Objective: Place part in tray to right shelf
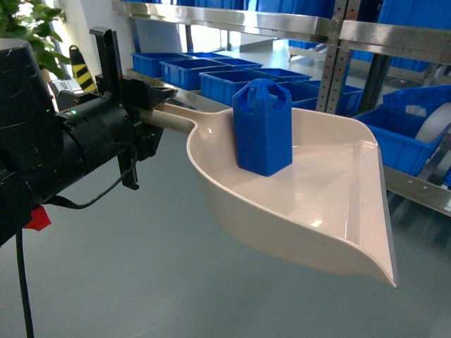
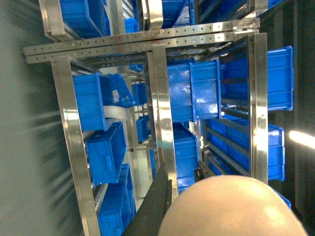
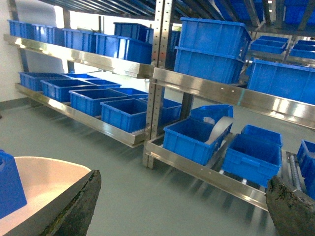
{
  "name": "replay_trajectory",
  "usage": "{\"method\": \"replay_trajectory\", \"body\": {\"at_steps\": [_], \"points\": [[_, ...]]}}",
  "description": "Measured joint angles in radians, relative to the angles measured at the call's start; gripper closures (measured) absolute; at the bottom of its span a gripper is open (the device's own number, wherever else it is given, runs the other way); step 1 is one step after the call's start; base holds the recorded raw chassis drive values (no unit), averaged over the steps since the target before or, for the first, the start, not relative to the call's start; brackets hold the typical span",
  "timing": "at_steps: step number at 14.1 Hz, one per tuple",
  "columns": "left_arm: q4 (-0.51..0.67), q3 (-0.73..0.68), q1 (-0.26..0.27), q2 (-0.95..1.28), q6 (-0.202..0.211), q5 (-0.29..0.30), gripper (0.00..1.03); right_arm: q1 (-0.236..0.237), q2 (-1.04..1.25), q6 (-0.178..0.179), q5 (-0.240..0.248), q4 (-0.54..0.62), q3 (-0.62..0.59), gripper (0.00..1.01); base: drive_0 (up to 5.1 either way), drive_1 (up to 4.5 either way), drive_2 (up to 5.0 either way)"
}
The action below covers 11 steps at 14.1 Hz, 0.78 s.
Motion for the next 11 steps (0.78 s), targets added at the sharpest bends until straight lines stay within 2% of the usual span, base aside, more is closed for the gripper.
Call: {"method": "replay_trajectory", "body": {"at_steps": [11], "points": [[0.000, 0.000, 0.000, 0.000, 0.000, 0.000, 0.91, 0.000, 0.000, 0.000, 0.000, 0.000, 0.000, 0.03, -1.6, -1.61, -1.6]]}}
